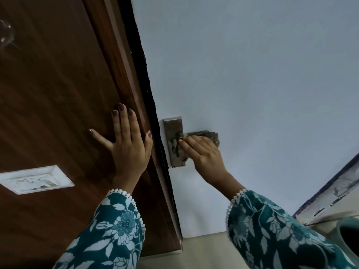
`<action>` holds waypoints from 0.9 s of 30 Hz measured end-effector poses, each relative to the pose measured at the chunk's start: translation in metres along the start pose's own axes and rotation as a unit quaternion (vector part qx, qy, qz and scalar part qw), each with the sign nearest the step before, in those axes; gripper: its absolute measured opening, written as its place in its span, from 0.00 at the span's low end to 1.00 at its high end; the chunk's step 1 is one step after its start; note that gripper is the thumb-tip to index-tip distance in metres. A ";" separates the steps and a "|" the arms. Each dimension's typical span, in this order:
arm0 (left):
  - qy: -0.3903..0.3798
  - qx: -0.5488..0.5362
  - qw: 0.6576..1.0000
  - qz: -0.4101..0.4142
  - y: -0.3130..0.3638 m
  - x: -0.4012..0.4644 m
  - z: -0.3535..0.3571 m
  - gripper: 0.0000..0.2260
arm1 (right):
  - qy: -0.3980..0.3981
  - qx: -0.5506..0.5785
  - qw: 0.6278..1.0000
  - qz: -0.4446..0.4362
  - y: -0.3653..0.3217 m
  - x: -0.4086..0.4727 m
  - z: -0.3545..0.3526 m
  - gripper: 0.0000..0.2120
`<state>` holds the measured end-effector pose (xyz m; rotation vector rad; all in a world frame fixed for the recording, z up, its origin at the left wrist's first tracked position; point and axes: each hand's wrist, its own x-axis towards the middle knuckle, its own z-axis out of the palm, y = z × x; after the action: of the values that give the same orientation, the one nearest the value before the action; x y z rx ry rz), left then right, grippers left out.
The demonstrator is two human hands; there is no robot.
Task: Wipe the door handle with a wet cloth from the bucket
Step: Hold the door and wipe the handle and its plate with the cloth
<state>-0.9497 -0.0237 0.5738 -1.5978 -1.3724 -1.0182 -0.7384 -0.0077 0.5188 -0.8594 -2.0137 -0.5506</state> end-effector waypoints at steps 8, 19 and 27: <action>0.006 0.001 1.000 0.003 0.001 0.001 0.001 0.32 | -0.033 0.023 0.994 0.103 0.044 -0.020 -0.022 0.16; 0.026 0.011 1.000 -0.003 0.003 0.000 0.007 0.30 | 0.154 0.503 0.621 0.581 0.007 -0.020 -0.021 0.08; 0.035 0.006 0.999 -0.020 0.009 0.000 0.009 0.29 | 0.305 0.665 0.315 0.605 -0.011 -0.007 -0.005 0.11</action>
<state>-0.9398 -0.0162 0.5695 -1.5169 -1.3665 -1.0773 -0.7414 -0.0204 0.5149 -0.5350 -0.1350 1.3592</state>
